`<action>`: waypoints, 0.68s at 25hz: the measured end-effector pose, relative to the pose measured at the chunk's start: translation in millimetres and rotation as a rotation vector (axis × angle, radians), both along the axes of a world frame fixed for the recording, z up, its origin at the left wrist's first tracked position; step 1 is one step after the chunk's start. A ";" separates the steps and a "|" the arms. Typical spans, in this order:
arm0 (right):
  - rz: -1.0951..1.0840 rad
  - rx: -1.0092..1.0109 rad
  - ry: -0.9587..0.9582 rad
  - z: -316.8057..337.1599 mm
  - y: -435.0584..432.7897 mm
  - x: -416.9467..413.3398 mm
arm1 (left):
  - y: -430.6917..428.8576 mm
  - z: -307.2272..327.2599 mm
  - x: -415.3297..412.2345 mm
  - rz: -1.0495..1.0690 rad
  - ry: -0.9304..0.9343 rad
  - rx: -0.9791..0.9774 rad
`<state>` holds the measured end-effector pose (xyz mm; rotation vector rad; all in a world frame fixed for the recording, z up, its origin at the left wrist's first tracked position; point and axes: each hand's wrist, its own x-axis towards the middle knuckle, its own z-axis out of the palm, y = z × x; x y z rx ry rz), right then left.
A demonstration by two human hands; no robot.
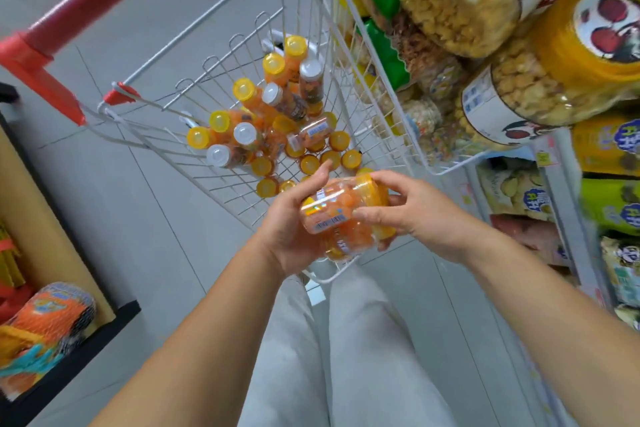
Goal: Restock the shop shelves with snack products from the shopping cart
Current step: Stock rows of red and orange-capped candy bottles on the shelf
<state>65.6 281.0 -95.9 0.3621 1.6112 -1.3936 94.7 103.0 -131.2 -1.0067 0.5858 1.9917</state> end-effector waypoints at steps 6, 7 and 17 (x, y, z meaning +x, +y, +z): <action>-0.100 0.266 0.377 -18.5 -47.0 58.8 | -12.7 -22.0 23.7 0.078 -0.111 0.078; -0.109 0.358 0.456 -20.9 -58.0 68.7 | -14.8 -23.0 29.9 0.118 -0.112 0.063; -0.196 0.402 0.581 -33.8 -98.5 58.1 | -24.2 -23.7 25.8 0.424 -0.035 -0.220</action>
